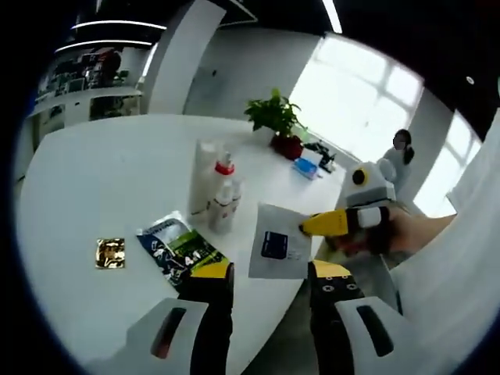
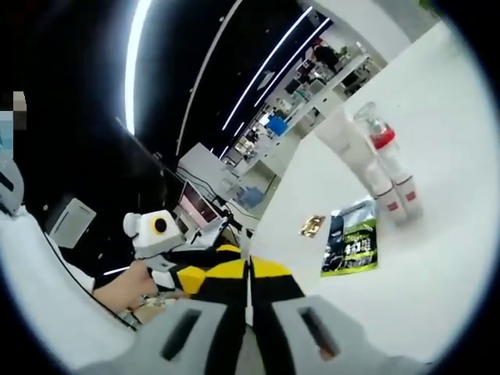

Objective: Arrange the skincare products in the storage area until every visible bottle or jar stands upright without overlapping.

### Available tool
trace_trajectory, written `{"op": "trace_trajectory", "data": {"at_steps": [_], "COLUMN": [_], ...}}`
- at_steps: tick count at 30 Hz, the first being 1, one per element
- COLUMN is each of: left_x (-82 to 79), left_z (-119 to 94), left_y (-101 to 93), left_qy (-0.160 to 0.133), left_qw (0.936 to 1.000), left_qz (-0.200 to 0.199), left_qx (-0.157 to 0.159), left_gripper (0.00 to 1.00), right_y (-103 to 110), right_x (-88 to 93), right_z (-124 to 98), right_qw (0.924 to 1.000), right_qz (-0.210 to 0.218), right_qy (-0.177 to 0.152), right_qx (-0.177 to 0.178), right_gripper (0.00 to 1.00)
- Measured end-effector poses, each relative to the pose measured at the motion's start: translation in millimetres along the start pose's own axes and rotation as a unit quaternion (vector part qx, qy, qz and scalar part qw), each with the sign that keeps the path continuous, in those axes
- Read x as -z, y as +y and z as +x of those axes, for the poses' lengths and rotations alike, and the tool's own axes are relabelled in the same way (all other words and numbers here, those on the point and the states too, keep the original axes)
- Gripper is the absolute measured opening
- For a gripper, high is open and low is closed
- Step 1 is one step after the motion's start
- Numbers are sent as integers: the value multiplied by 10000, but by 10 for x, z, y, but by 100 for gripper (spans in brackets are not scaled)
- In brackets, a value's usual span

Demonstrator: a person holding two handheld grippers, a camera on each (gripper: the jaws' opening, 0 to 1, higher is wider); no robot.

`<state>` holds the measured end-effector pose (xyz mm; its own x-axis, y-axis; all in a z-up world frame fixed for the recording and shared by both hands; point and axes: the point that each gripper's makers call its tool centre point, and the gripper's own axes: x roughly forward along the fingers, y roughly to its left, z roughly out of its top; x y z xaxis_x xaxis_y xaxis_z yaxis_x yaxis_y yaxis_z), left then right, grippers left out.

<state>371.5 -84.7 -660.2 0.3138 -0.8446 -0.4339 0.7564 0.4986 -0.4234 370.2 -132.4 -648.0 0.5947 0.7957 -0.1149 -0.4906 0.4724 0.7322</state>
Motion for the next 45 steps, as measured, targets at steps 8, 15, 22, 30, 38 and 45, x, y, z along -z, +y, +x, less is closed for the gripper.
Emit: {"op": "trace_trajectory", "data": {"at_steps": [8, 15, 22, 30, 38, 45], "left_x": [59, 27, 56, 181, 356, 445], "left_z": [8, -18, -54, -82, -120, -152], "left_y": [13, 3, 54, 139, 315, 466], "left_qy": [-18, -145, -205, -274, -278, -382], "left_qw": [9997, 9988, 9974, 9918, 9822, 9711], "left_qz": [-224, -387, -619, -1233, -1851, -2326], "left_qx": [128, 280, 293, 179, -155, -363], "left_gripper": [27, 13, 3, 0, 0, 0], "right_y": [38, 54, 17, -54, -188, -288], "right_x": [-1, 9, 13, 85, 219, 276], "right_z": [-8, 36, 105, 251, 496, 690], "right_qw": [9999, 9997, 9996, 9980, 9923, 9878], "right_qz": [60, 48, -35, -286, -595, -787], "right_qy": [49, 146, 251, 569, 1027, 1257], "right_qx": [-116, -183, -108, 62, 342, 470], "right_gripper": [1, 1, 1, 1, 1, 1]}}
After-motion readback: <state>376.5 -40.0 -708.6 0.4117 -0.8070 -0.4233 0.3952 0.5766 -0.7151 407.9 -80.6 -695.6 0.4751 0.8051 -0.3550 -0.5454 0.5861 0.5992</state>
